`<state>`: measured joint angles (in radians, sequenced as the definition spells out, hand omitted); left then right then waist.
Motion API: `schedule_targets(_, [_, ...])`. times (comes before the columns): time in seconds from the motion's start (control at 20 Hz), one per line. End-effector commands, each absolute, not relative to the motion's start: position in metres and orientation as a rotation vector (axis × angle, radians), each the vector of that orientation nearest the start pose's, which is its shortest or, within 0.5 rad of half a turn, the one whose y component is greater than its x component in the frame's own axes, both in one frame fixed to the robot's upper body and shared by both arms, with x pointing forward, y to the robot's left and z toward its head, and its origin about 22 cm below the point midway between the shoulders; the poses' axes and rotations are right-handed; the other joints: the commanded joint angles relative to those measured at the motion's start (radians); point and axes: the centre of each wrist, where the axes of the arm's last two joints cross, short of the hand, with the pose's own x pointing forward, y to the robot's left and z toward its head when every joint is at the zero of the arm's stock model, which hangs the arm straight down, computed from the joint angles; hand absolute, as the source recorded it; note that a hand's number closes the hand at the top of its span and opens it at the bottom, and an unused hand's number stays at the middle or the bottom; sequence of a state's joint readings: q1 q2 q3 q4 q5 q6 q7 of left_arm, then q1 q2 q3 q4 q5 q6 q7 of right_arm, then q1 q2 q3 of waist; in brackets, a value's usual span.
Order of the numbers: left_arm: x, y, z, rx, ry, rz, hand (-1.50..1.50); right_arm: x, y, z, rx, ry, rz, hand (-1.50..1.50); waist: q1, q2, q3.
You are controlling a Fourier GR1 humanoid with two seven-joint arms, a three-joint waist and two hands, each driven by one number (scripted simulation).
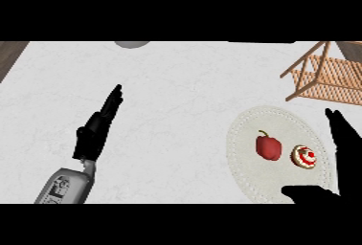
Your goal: Pick the bell pepper from the placemat and place it in the tiered shelf
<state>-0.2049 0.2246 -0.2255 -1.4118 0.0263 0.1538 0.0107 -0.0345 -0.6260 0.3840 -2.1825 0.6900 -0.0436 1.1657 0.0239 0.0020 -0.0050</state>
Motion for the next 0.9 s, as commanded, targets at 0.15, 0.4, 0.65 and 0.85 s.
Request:
schedule_targets(0.15, [0.282,0.214,0.006,0.097,-1.58,-0.271,0.0,0.205,-0.166,0.159,-1.13,-0.943,0.535,-1.5,-0.004,-0.002,0.002])
schedule_targets(0.4, [0.282,0.214,0.004,0.094,-1.568,-0.257,0.0,0.216,-0.162,0.156,-1.159,-0.934,0.532,-1.5,-0.018,-0.002,0.003])
schedule_targets(0.65, [0.281,0.216,0.016,0.124,-1.59,-0.249,0.0,0.227,-0.144,0.143,-1.161,-0.916,0.525,-1.5,-0.017,-0.004,0.004])
schedule_targets(0.85, [0.289,0.231,0.006,0.137,-1.572,-0.236,0.0,0.216,-0.143,0.134,-1.145,-0.928,0.543,-1.5,-0.03,-0.002,0.004])
